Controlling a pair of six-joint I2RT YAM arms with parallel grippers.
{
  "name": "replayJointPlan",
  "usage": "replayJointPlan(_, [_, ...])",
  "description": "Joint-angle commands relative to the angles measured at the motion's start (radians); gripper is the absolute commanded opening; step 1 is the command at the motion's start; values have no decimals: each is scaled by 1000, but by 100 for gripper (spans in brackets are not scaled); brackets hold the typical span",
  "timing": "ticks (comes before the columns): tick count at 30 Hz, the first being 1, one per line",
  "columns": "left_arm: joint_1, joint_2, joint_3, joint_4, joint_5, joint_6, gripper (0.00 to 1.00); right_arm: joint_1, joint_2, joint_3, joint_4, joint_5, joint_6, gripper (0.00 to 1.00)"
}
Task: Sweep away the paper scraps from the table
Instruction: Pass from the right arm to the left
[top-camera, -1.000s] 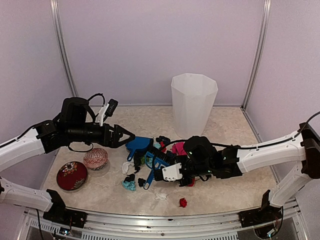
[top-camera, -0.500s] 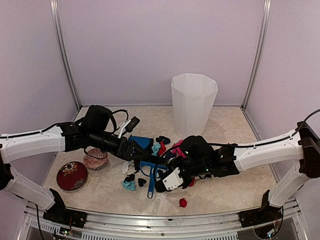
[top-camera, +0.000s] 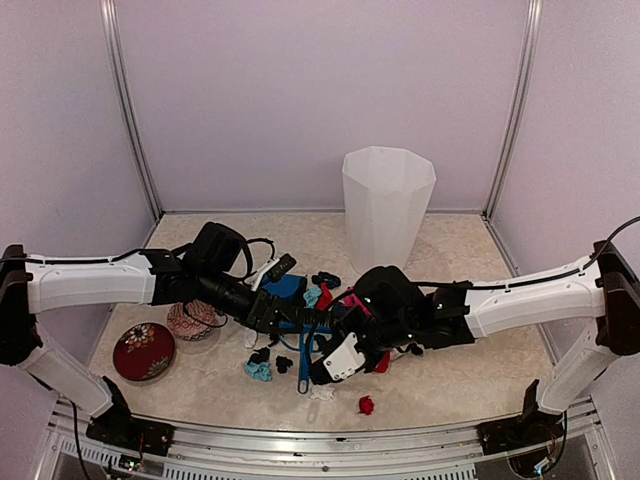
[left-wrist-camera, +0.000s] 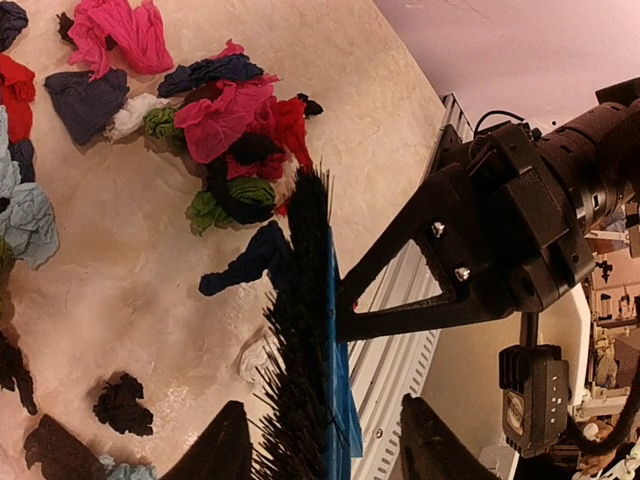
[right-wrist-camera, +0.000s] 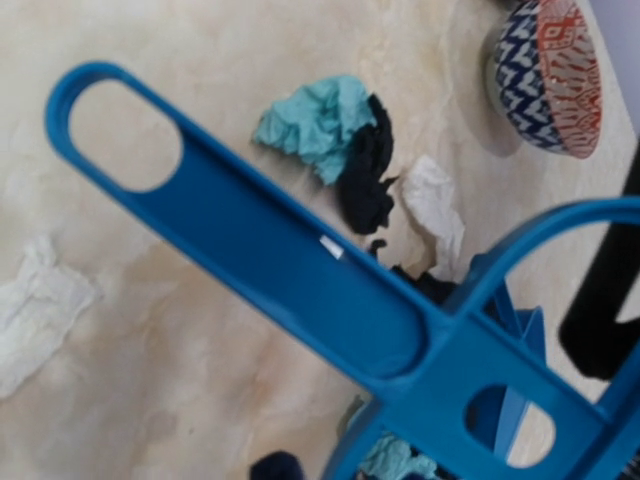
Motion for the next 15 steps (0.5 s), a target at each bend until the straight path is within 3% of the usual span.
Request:
replayJointPlan(1, [-4,16,36,30,30,13,42,-3,15,27,-19,26,-22,0])
replayJointPlan(11, [-3,43,48,30,36,12,0,-5,15,25,-14,41,-16,0])
replayJointPlan(15, [-1,39,55,34,26,7,0,-5,12,25,-3,51,1,0])
